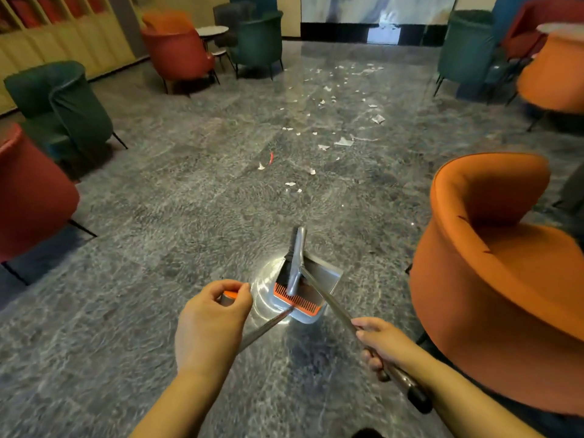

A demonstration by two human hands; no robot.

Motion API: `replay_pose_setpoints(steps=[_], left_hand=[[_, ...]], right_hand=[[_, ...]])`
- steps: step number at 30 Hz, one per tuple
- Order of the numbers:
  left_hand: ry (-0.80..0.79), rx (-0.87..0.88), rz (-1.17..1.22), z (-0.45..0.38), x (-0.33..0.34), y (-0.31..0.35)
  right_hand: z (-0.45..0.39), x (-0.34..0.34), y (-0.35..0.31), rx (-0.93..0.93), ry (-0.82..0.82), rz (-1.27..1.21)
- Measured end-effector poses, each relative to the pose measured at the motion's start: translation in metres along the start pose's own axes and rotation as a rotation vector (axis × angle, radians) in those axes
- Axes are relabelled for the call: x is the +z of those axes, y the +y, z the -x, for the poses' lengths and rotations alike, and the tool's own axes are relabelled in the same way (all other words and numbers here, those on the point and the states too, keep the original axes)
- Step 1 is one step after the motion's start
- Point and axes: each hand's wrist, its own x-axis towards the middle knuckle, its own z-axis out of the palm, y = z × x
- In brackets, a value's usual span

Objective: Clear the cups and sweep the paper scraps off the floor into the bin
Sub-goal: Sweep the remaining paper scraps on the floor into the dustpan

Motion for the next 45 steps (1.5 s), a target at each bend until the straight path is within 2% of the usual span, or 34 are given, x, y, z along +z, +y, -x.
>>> replay_pose_setpoints(steps=[9,13,21,35,45], left_hand=[[0.015,-0.049,-0.023,-0.176,0.072,0.036],[0.039,-0.062,-0.042,-0.268,0.112,0.065],[0.059,-0.033,-0.044,-0.408,0.156,0.113],[-0.023,0.012,-0.094,-0.665,0.238,0.166],[-0.111,0.04,-0.365,-0.8,0.313,0.213]], right_hand=[[-0.153,-0.007,-0.129,0.081,-0.042,0.067],[-0.231,-0.013,-0.208,0.082,-0.062,0.093],[-0.336,-0.012,-0.344,0.076,-0.094,0.069],[-0.517,0.003,-0.496,0.041,0.003,0.053],[-0.6,-0.024,-0.59,0.073,0.014,0.11]])
